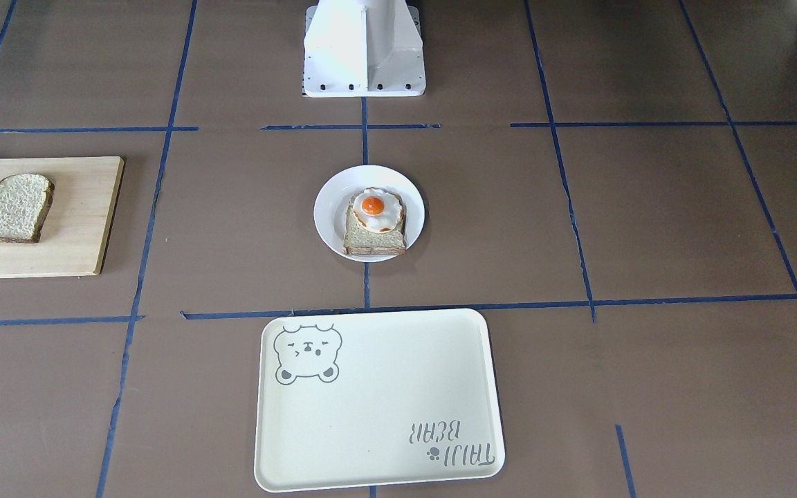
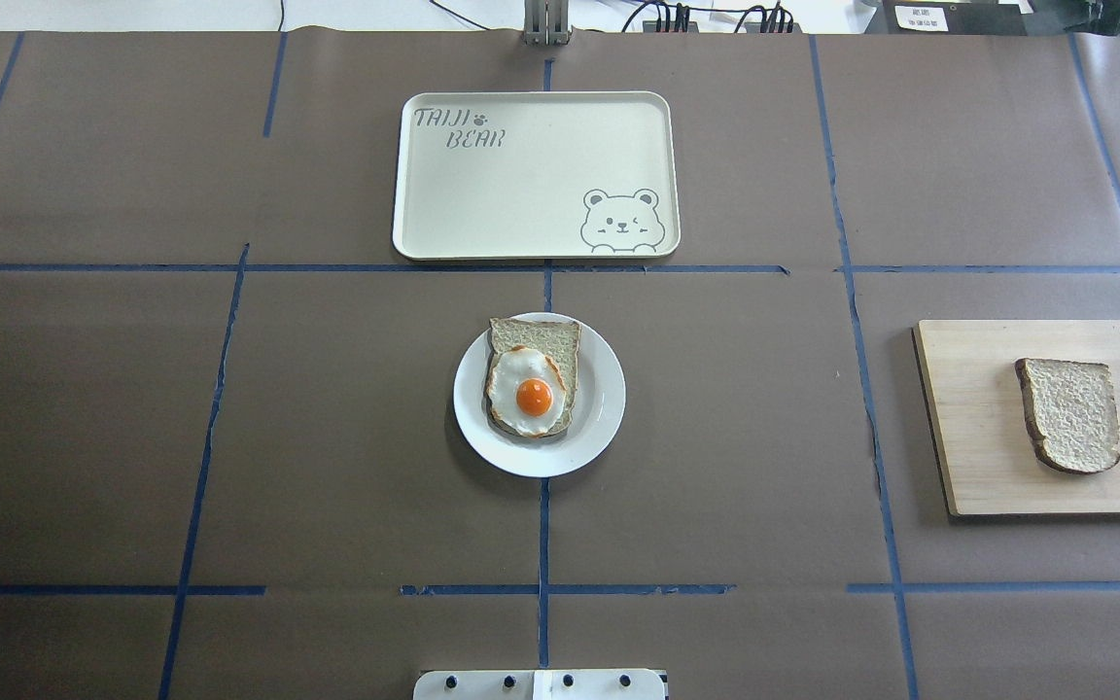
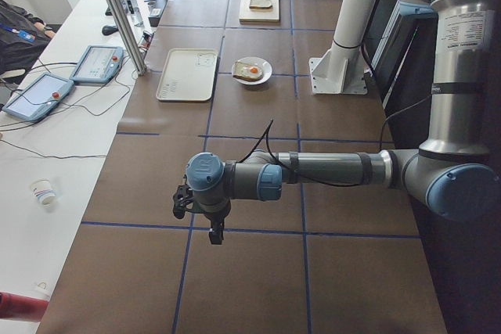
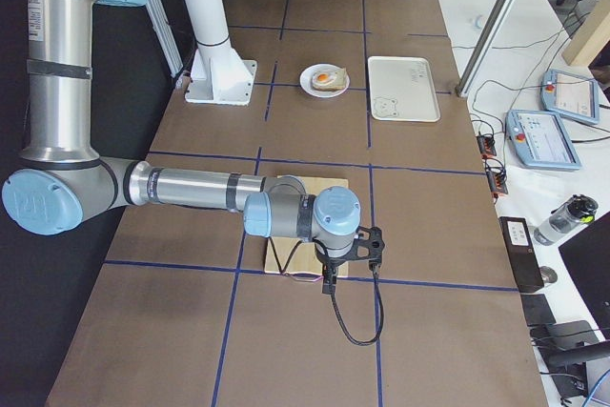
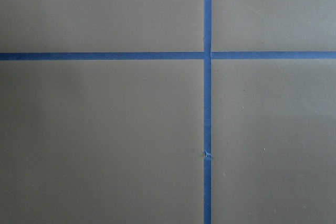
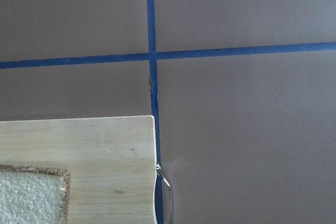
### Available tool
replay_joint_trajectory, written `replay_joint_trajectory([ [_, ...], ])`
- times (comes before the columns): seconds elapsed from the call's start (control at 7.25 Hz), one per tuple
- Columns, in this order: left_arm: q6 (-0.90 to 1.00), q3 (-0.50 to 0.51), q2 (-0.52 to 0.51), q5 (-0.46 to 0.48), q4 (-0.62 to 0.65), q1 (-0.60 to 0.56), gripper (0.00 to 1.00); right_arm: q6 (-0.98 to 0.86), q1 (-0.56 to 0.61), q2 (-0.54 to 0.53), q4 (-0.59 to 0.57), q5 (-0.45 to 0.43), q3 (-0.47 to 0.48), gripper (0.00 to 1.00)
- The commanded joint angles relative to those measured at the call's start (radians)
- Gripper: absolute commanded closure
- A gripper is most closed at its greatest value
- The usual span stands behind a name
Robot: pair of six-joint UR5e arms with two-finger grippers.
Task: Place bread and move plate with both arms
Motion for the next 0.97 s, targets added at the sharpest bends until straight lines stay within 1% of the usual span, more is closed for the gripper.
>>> replay_joint_trajectory([
  [0.0,0.000,0.001,-0.001,0.000,0.000,0.000,0.00,0.004,0.000,0.000,0.001,0.000,-0.003,0.00],
  [0.41,-0.002,-0.004,-0.001,0.000,0.000,0.000,0.00,0.006,0.000,0.002,0.002,0.002,0.005,0.00],
  [0.69,-0.002,-0.004,-0.001,0.000,-0.002,0.000,0.00,0.004,-0.008,0.046,-0.002,0.008,0.003,0.00],
  [0.83,-0.002,-0.004,-0.001,0.000,0.000,0.000,0.00,0.009,-0.008,0.051,0.001,0.008,0.009,0.00],
])
